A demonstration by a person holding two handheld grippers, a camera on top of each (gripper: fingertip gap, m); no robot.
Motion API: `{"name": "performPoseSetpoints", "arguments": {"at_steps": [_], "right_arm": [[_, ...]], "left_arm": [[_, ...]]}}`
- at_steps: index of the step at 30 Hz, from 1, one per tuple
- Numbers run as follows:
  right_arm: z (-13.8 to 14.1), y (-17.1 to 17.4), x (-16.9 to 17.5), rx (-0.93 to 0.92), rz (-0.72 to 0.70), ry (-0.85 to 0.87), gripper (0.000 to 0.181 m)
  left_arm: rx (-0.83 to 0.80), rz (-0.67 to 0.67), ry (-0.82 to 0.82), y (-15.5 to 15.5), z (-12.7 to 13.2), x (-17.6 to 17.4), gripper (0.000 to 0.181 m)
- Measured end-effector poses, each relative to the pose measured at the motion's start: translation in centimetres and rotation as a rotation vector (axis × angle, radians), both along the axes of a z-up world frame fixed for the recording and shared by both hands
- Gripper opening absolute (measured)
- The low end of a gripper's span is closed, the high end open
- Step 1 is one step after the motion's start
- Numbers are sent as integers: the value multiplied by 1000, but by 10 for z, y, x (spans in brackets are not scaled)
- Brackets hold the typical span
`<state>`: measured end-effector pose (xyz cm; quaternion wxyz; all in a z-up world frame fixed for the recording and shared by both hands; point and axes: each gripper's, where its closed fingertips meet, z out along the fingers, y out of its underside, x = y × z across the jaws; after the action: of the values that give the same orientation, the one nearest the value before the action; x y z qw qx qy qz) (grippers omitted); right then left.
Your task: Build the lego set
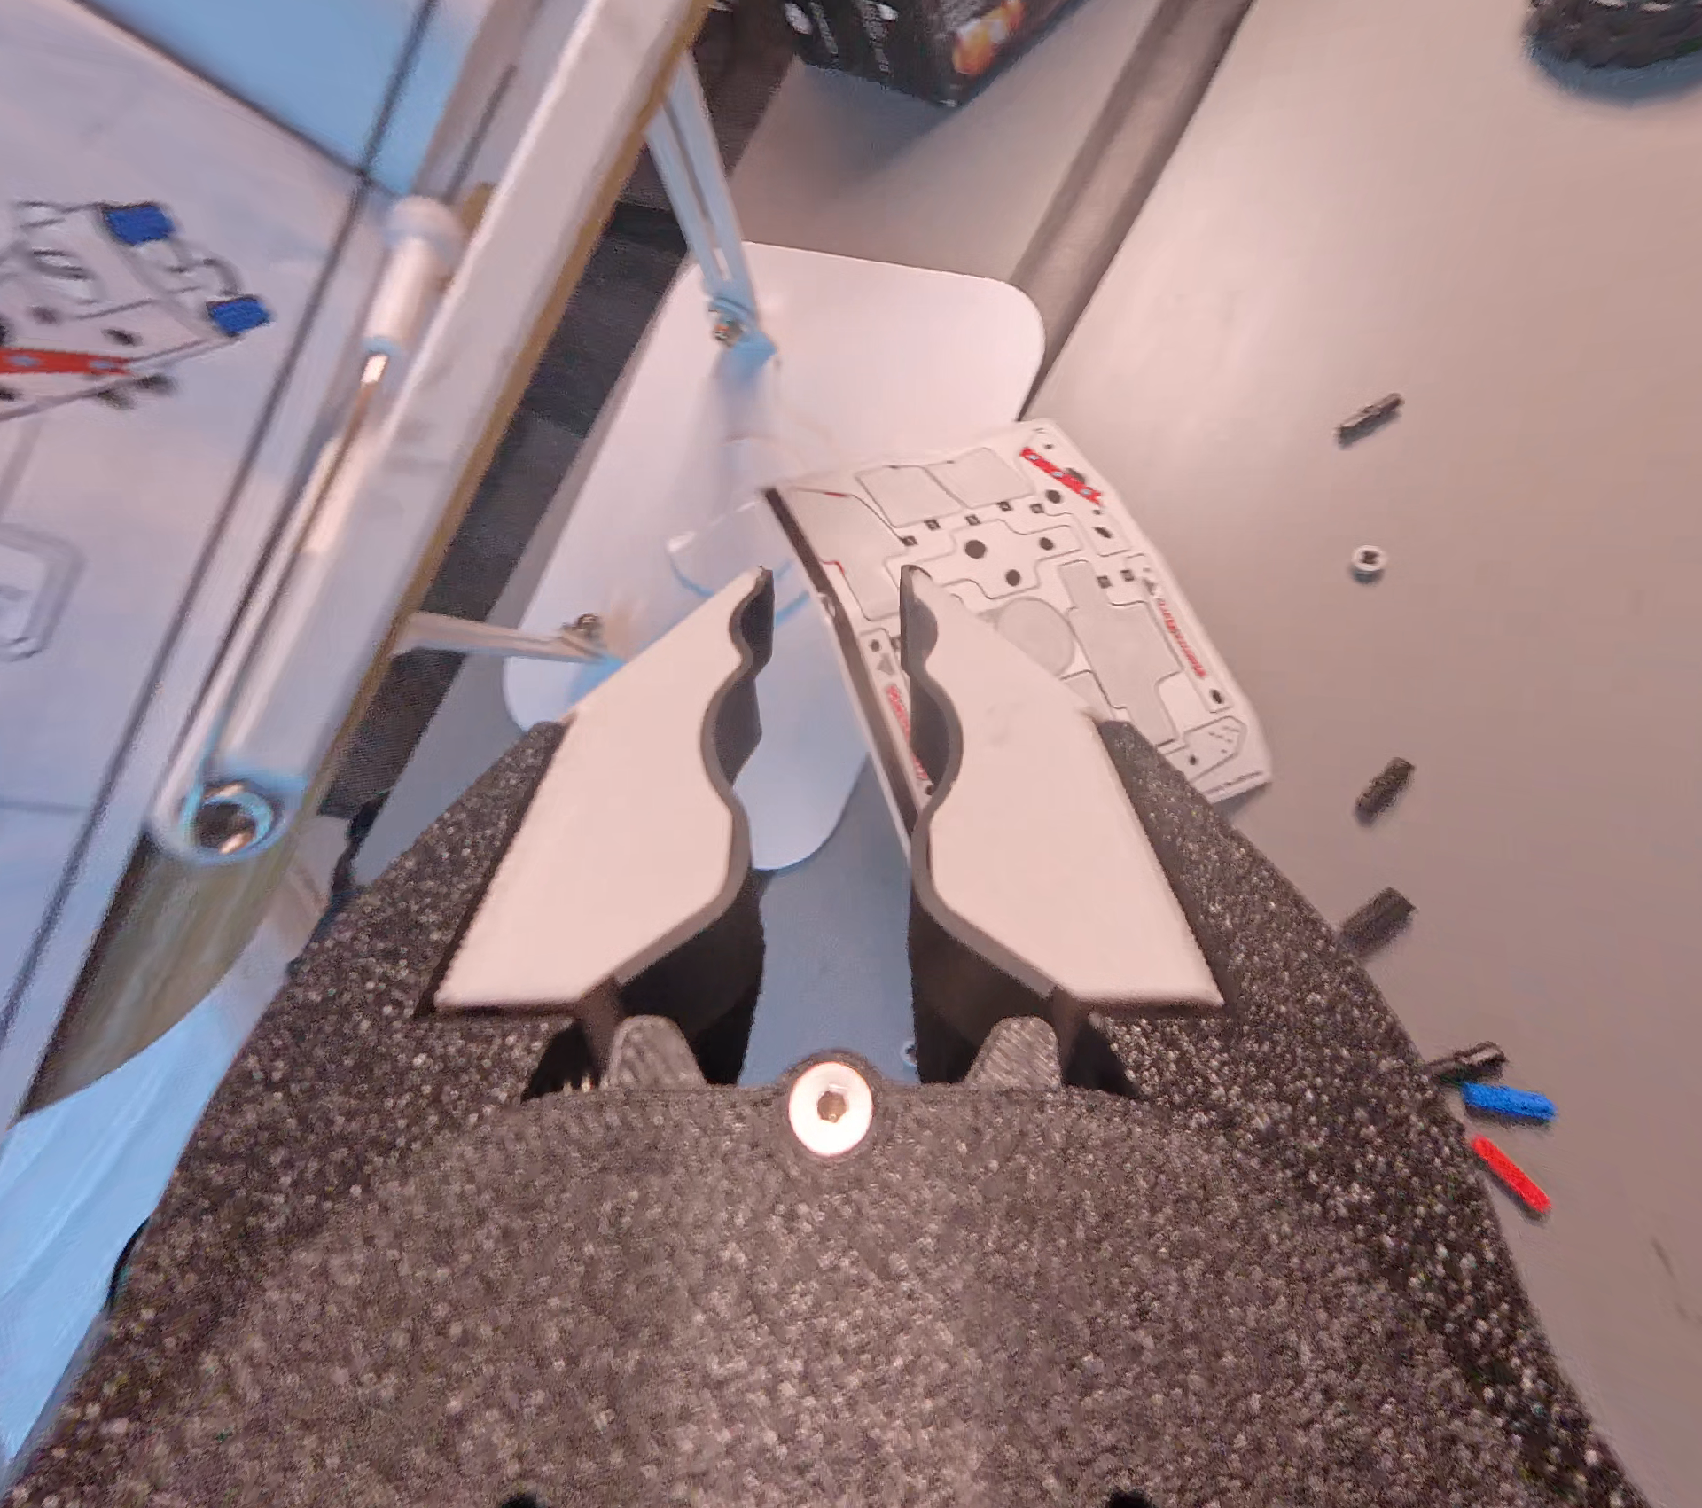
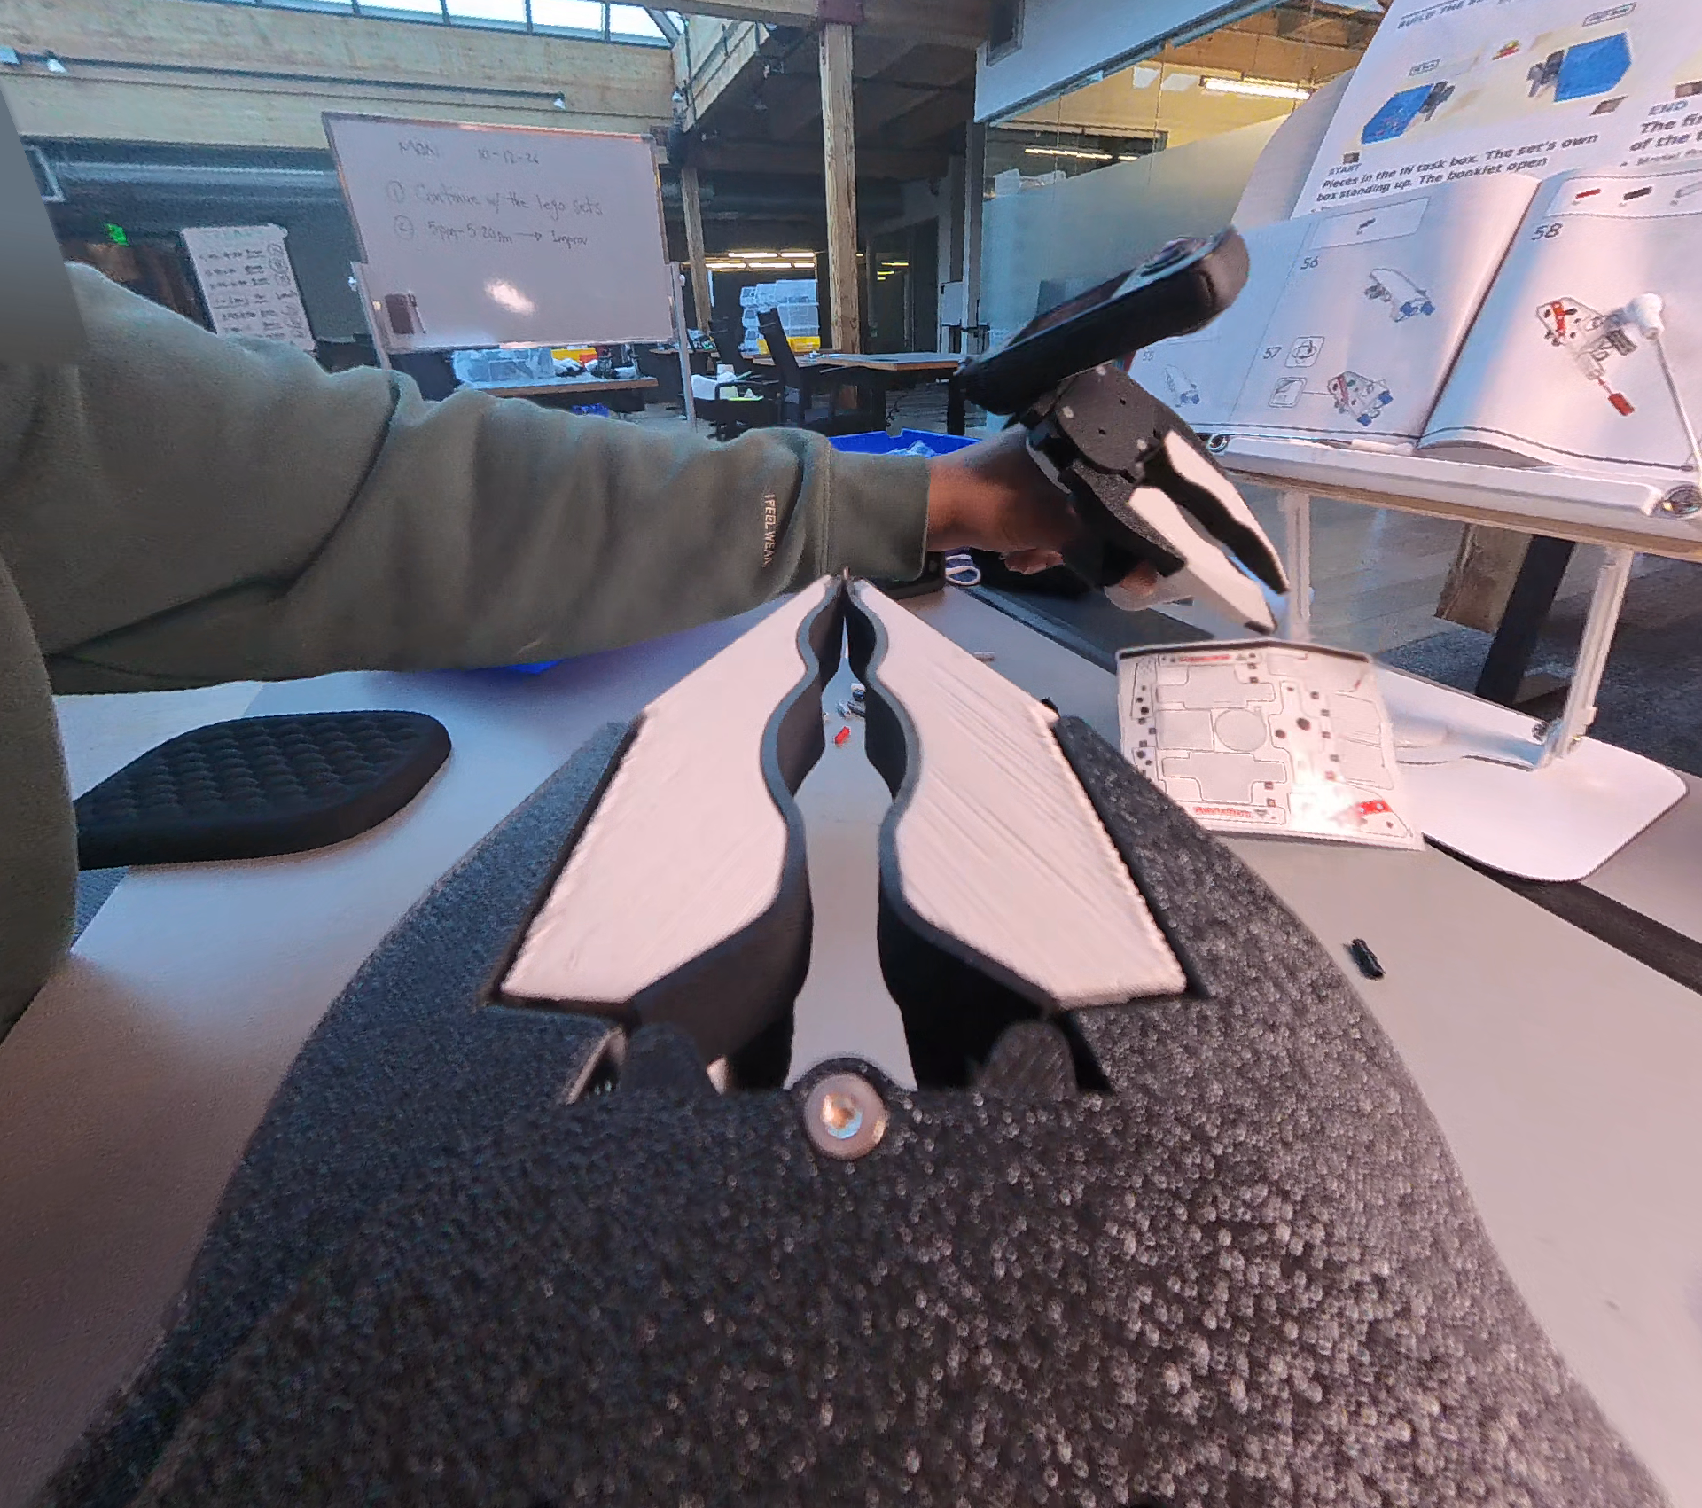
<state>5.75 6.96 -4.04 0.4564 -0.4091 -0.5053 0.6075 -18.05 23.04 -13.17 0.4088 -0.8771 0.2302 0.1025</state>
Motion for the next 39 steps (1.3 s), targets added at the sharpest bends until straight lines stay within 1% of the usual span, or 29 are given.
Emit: {"name": "performPoseSetpoints", "arguments": {"at_steps": [2,3,4,5,7,9,11,14,15,16,17,19,23,26,28,30,33,35,37,39], "right_arm": [[-2,0,-2,1,-8,-6,0],[-3,0,-3,4,-15,-10,0],[-3,0,-3,11,-24,-11,0],[-3,0,-4,20,-33,-10,0],[-4,-1,-5,56,-55,-13,0],[-6,-4,-7,120,-81,-20,0],[-10,-11,-11,197,-98,-36,0],[-16,-26,-17,285,-99,-51,0],[-18,-31,-18,307,-96,-53,0],[-20,-35,-20,330,-94,-58,0],[-23,-38,-22,350,-93,-66,0],[-29,-43,-25,373,-87,-84,0],[-37,-47,-29,363,-81,-105,0],[-41,-45,-31,350,-83,-121,0],[-45,-44,-32,344,-84,-134,0],[-48,-44,-33,338,-77,-141,0],[-53,-50,-34,342,-45,-152,0],[-56,-56,-33,352,-13,-155,0],[-57,-63,-32,366,16,-150,0],[-55,-71,-31,391,41,-134,0]], "left_arm": [[106,89,63,-6,18,-16,27],[149,114,56,-12,27,-18,27],[183,130,11,-20,35,-15,26],[200,126,-75,-29,41,-5,25],[197,75,-313,-56,52,29,26],[207,7,-538,-89,63,63,27],[224,-28,-729,-126,68,87,26],[210,-58,-990,-178,65,115,27],[204,-71,-1049,-193,62,123,27],[195,-84,-1068,-206,56,128,29],[182,-97,-1045,-218,46,132,30],[121,-115,-930,-237,19,136,31],[-82,-178,-697,-264,-37,144,38],[-185,-277,-576,-277,-58,161,43],[-221,-314,-510,-279,-68,170,46],[-244,-328,-455,-280,-78,174,44],[-268,-345,-391,-283,-87,181,28],[-280,-348,-376,-284,-90,185,25],[-274,-365,-414,-286,-84,190,25],[-211,-368,-533,-284,-63,192,28]]}}
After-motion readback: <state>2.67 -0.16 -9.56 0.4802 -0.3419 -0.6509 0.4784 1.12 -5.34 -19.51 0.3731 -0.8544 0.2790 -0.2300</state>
